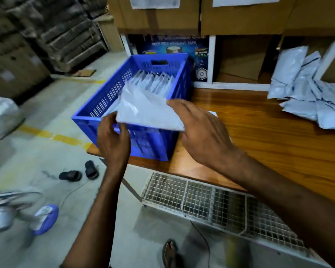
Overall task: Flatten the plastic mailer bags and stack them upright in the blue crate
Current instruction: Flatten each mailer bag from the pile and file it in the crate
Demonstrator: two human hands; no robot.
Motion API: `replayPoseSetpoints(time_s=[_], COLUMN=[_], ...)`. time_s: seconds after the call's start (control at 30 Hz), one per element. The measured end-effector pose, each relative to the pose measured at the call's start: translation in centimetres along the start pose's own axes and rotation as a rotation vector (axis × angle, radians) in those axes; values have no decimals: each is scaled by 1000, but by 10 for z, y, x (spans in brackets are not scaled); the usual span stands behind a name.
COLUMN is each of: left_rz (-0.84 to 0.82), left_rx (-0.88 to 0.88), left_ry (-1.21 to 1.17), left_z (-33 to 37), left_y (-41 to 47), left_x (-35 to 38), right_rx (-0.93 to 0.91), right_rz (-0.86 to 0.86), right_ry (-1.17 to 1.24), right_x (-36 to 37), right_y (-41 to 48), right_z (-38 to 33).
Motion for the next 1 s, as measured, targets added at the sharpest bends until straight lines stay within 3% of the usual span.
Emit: replayPoseSetpoints(time_s=[0.1, 0.2, 0.3, 0.37, 0.43, 0.53, 0.67, 0.73, 0.77, 0.93, 1.0], left_rz=[-34, -123, -323, -399, -412, -432, -463, -452, -447, -440, -436], left_rx=[7, 22, -28, -25, 31, 44, 120, 146, 141, 128, 123], left_ry=[55, 177, 348, 487, 580, 616, 715, 714, 711, 721, 727], left_z=[-12, -30, -49, -54, -49, -49, -54, -50, -49, -52, -51], left_y=[58, 116, 163, 183, 196, 206, 202, 197, 197, 197, 197], left_x=[-1, 8, 27, 38, 49, 61, 70, 67, 66, 66, 66], right_rx=[40, 135, 374, 409, 468, 718, 962, 874, 802, 440, 306], right_rz=[-12, -167, -514, -748, -860, -796, -530, -436, -468, -961, -1042], right_ry=[51, 9, 33, 13, 18, 212, 784, 786, 713, 292, 172], right_x=[19, 63, 116, 157, 189, 230, 290, 279, 271, 273, 286], right_y=[82, 157, 191, 196, 193, 181, 181, 186, 188, 166, 161], right_z=[-7, 2, 24, 32, 45, 67, 57, 60, 63, 70, 62])
Point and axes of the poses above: each hand's wrist, its own y-axis towards the middle knuckle, its own x-axis out of the palm, z = x × y, the point moved 6 cm from there along y, towards the middle knuckle, and after that the axes turned 15 degrees about -x, right-handed, at the moved point
